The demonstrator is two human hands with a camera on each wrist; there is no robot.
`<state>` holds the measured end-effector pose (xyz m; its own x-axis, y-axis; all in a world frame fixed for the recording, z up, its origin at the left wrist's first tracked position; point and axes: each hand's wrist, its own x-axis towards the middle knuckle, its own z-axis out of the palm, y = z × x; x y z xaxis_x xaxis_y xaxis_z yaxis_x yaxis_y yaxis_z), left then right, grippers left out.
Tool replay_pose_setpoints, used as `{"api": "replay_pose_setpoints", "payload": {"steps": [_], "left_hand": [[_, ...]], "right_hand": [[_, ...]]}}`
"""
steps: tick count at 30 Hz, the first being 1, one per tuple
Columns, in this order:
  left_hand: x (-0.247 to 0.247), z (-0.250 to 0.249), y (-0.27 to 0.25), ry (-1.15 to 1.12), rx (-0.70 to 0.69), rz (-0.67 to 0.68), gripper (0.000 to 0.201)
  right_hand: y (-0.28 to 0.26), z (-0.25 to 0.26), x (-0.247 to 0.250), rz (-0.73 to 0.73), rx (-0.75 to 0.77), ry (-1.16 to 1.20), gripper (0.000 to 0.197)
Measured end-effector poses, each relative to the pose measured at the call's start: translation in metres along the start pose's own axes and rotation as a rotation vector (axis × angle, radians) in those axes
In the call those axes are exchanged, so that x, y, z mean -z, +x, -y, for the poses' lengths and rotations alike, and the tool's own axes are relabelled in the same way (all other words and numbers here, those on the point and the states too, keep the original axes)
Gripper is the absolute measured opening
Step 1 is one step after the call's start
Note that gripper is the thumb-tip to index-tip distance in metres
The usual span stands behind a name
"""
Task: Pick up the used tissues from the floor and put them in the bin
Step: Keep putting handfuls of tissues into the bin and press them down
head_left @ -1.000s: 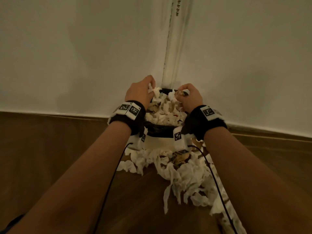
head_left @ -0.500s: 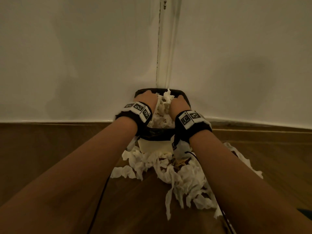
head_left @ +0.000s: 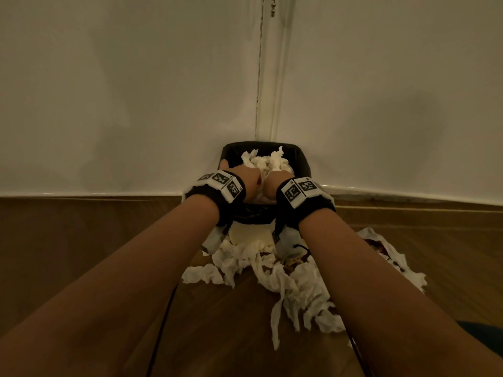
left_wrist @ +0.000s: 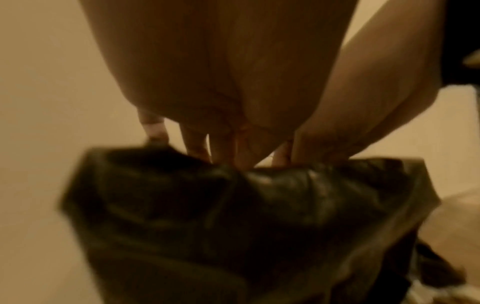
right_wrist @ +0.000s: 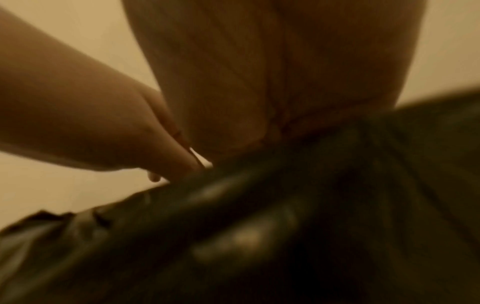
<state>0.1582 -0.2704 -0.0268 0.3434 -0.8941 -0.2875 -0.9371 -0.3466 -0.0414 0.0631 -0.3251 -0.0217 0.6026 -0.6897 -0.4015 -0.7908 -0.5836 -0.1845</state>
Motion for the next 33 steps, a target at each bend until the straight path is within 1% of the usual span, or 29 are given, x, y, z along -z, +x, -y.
{"api": "replay_pose_setpoints", "payload": {"steps": [1, 2, 3, 4, 6, 9, 11, 13, 15, 16, 19, 21, 23, 27, 30, 33], "left_hand": [[0.005, 0.002, -0.007, -0.066, 0.006, -0.049, 0.030], [0.010, 0.006, -0.014, -0.144, 0.015, -0.111, 0.029], [0.012, 0.013, -0.021, -0.216, 0.025, -0.186, 0.029], [0.013, 0.021, -0.027, -0.270, 0.038, -0.265, 0.030], [0.012, 0.039, -0.041, -0.366, 0.074, -0.364, 0.031], [0.003, 0.063, -0.060, -0.546, 0.134, -0.478, 0.027], [-0.010, 0.079, -0.068, -0.639, 0.186, -0.527, 0.024], [-0.029, 0.095, -0.075, -0.686, 0.248, -0.531, 0.022], [-0.051, 0.111, -0.082, -0.687, 0.304, -0.477, 0.019], [-0.064, 0.118, -0.084, -0.674, 0.326, -0.421, 0.019], [-0.104, 0.132, -0.092, -0.598, 0.357, -0.154, 0.026], [-0.129, 0.135, -0.096, -0.557, 0.363, -0.006, 0.027], [-0.150, 0.136, -0.099, -0.534, 0.373, 0.093, 0.026], [-0.183, 0.133, -0.105, -0.532, 0.390, 0.256, 0.029], [-0.200, 0.130, -0.111, -0.525, 0.411, 0.307, 0.029], [-0.216, 0.126, -0.117, -0.424, 0.382, 0.328, 0.030]], "right_hand": [[0.001, -0.001, 0.002, 0.014, -0.038, 0.011, 0.063], [-0.002, 0.000, 0.003, -0.006, -0.070, 0.030, 0.069], [-0.001, 0.002, 0.005, -0.074, -0.094, 0.020, 0.064], [-0.003, 0.006, 0.007, -0.165, -0.104, -0.009, 0.053], [-0.007, 0.015, 0.010, -0.331, -0.101, -0.092, 0.036], [-0.015, 0.032, 0.015, -0.439, -0.064, -0.082, 0.032], [-0.020, 0.048, 0.019, -0.535, 0.014, -0.092, 0.028], [-0.024, 0.067, 0.018, -0.617, 0.128, -0.062, 0.024], [-0.029, 0.088, 0.011, -0.646, 0.250, -0.006, 0.023], [-0.031, 0.098, 0.005, -0.639, 0.306, 0.009, 0.023], [-0.036, 0.126, -0.017, -0.571, 0.447, 0.016, 0.022], [-0.037, 0.142, -0.035, -0.496, 0.506, -0.004, 0.022], [-0.035, 0.154, -0.056, -0.404, 0.533, -0.034, 0.023], [-0.021, 0.165, -0.099, -0.190, 0.510, -0.117, 0.022], [-0.006, 0.160, -0.135, 0.014, 0.470, -0.165, 0.023], [-0.002, 0.147, -0.168, 0.114, 0.492, -0.161, 0.026]]}}
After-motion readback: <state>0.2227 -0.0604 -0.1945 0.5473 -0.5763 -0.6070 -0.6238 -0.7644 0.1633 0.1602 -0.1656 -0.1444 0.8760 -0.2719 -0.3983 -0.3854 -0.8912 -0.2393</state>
